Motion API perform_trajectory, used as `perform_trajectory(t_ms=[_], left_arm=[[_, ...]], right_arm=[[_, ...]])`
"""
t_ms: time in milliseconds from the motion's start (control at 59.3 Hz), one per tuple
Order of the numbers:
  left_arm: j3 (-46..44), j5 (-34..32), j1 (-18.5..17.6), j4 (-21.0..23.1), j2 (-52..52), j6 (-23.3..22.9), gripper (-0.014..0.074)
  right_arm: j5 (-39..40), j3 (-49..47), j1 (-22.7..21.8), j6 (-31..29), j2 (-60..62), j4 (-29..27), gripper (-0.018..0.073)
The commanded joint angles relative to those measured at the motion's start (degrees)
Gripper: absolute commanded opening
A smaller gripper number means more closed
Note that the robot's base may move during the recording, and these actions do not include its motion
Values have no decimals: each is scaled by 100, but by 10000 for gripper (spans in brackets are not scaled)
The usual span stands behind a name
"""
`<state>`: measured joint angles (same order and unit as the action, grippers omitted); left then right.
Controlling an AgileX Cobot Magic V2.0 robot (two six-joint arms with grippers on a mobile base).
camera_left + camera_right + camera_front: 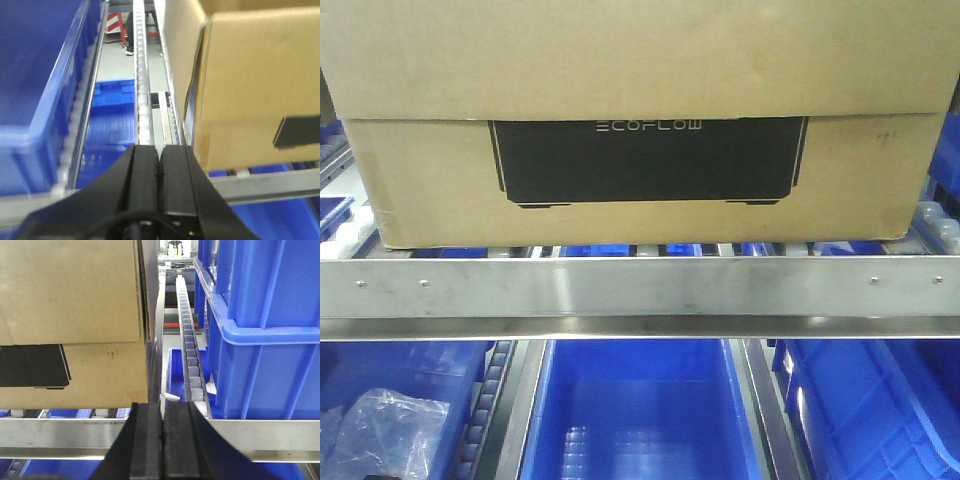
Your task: Grab box from left shelf to table start
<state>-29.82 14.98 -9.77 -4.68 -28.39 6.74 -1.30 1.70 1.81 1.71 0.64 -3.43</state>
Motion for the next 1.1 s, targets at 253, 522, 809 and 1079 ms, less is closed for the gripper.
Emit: perform_trajectory(t_ms=[253, 522, 809, 1079], left_arm=[[-1958, 111, -730, -1233, -1921, -2205, -66], [-3536, 1161, -730, -812, -3247, -2111, 221], [-5327, 2155, -681, -55, -4623, -1500, 332], [-7187, 3321, -586, 4, -5959, -1500, 332]], right_arm=[[510, -11, -12, -37, 19, 43, 55], [510, -11, -12, -37, 19, 43, 55], [510, -11, -12, -37, 19, 43, 55], [510, -11, -12, -37, 19, 43, 55]])
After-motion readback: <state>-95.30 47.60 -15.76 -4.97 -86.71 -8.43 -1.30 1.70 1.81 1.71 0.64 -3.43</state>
